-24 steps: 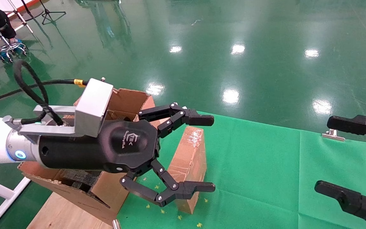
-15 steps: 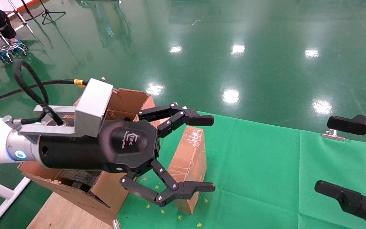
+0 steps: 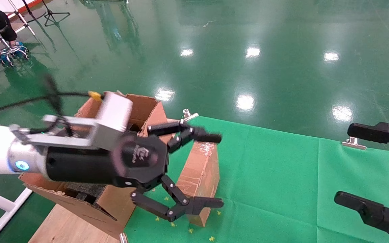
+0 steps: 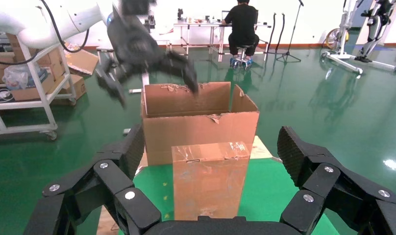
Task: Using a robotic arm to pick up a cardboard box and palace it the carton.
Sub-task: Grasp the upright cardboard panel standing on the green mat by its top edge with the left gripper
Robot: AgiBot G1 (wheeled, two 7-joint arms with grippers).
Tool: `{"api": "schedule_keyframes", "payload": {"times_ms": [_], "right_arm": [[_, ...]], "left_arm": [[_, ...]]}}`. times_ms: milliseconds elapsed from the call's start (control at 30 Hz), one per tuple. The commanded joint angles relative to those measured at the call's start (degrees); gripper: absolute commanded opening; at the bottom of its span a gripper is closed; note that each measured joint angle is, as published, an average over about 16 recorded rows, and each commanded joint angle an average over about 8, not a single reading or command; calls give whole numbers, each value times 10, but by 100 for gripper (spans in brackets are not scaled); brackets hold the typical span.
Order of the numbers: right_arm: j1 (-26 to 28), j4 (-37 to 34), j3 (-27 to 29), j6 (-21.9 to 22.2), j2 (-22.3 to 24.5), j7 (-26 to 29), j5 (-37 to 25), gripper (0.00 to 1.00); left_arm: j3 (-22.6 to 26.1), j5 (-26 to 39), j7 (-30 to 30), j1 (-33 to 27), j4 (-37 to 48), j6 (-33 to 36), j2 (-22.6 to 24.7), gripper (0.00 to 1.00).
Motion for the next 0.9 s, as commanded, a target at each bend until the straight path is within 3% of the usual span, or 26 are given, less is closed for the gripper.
{"api": "schedule_keyframes", "payload": {"times_ms": [33, 467, 700, 900], "right_arm": [[0, 0, 0, 0, 0, 0, 0, 0], [0, 0, 0, 0, 0, 0, 0, 0], [0, 0, 0, 0, 0, 0, 0, 0], [0, 0, 0, 0, 0, 0, 0, 0]], "left_arm": [[9, 26, -16, -5, -6, -8, -8, 100], [26, 70, -62, -18, 4, -44, -22, 100], [84, 207, -236, -64, 10, -121, -11, 100], [145, 342, -396, -137, -11, -123, 25, 100]]}}
